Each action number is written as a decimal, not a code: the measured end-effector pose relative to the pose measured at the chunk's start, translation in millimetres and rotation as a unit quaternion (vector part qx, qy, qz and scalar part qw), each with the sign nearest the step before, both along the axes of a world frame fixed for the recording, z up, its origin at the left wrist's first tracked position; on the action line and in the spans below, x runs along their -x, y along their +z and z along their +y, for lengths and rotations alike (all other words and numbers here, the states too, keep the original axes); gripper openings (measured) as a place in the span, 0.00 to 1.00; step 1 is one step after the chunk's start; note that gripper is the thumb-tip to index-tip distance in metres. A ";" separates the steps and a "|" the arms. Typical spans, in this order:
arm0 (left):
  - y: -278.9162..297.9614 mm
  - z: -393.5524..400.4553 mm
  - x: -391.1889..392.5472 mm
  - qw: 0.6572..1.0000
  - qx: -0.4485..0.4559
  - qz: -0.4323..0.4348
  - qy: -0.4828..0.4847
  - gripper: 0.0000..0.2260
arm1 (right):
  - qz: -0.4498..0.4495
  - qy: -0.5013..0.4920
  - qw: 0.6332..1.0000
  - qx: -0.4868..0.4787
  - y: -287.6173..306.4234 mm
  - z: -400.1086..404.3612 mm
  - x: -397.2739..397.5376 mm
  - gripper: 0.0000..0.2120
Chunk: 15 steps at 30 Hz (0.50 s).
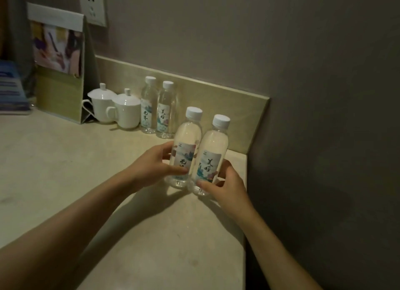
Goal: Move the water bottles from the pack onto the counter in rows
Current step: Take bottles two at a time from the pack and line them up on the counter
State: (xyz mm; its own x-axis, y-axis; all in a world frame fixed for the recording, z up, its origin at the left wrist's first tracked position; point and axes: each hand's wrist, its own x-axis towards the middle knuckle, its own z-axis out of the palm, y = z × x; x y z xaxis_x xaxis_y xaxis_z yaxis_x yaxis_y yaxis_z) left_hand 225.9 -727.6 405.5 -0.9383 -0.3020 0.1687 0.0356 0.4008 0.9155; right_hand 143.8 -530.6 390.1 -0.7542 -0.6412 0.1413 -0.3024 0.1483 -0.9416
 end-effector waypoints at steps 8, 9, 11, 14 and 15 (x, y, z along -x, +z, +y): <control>-18.8 5.4 -3.9 0.995 0.079 -0.040 0.046 0.28 | 0.015 -0.002 1.000 0.017 -3.7 -5.0 -6.0 0.28; -17.9 7.6 -3.9 0.995 0.074 -0.039 0.048 0.28 | 0.020 -0.007 1.000 0.016 -4.3 -4.8 -5.4 0.28; -14.8 10.3 -4.3 0.995 0.066 -0.049 0.050 0.28 | 0.036 -0.010 0.999 0.005 -5.9 -6.1 -4.0 0.25; -14.0 18.0 -7.5 0.994 0.056 -0.047 0.084 0.33 | 0.069 -0.014 0.997 -0.027 -7.6 -9.3 0.4 0.23; -15.7 21.8 -8.9 0.992 0.061 -0.035 0.107 0.34 | 0.080 -0.018 0.996 -0.036 -7.9 -10.7 1.7 0.23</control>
State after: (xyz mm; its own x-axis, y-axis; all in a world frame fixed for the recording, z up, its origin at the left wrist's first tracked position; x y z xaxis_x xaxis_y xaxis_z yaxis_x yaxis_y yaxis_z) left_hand 234.8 -705.8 389.8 -0.8657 -0.4764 0.1533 -0.1240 0.5009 0.8566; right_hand 142.1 -541.3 382.2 -0.7482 -0.6274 0.2159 -0.4412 0.2274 -0.8681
